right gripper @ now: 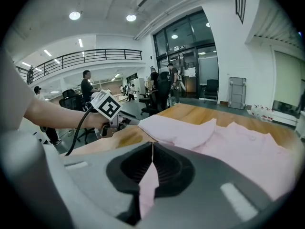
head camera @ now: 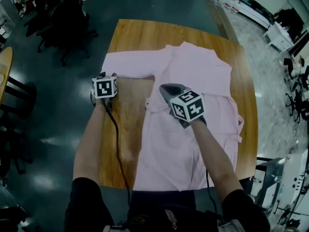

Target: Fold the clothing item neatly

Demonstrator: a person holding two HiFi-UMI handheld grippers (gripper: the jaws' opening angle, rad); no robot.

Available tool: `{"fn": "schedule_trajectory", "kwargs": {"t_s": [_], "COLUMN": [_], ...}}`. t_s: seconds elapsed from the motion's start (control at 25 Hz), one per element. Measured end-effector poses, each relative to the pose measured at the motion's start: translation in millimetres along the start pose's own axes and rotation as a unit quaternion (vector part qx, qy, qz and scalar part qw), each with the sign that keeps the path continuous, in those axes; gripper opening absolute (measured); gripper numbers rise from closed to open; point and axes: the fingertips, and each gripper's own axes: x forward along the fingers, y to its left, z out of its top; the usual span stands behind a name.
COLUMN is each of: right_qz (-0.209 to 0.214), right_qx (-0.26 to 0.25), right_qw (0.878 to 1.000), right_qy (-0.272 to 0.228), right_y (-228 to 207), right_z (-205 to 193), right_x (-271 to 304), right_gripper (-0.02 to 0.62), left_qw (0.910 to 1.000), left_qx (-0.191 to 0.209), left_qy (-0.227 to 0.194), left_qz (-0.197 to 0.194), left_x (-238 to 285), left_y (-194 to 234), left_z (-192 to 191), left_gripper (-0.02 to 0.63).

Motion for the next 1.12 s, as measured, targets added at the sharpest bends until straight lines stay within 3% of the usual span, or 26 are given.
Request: {"fn": "schedule_trajectory", "kwargs": {"t_s": [0.28,0.4,0.48,0.56,0.72,0.92,1.12], "right_qz": [-0.015,-0.019,-0.020,-0.020,-0.018,-0.021,-0.015], "right_qx": [0.005,0.010,0.013,0.017,0.015,0.017,0.024], "right_qw": [1.000,0.999,0.999,0.999,1.000,1.000,0.999], "right_qy": [0.026,0.026,0.025,0.023,0.015,0.000,-0.024], "right_y": [-21,-28,-32,-33,-35,-43,-52], "right_z": [-21,-25,-28,-30,-30,-33,-37], "right_x": [8,9,7,3,-10,-39,-71], "right_gripper": [0.008,0.008,0.008,0.008,0.008,0.008,0.008], "left_qw": [0.9988,0.9986,0.9978,0.9967,0.9965,0.9988,0.9931], "left_qx": [-0.003,-0.002,-0.010,-0.003,-0.011,-0.002,0.003], "left_qy": [0.049,0.050,0.065,0.081,0.082,-0.012,-0.097], "left_qz": [0.007,0.013,0.003,0.004,0.007,0.046,0.065], "left_x": [39,46,48,47,39,7,-40], "left_y": [6,6,-2,-8,-14,-19,-58], "left_z": [-9,-8,-13,-17,-13,44,110], "left_gripper": [0.229,0.223,0.169,0.040,0.035,0.035,0.035]}}
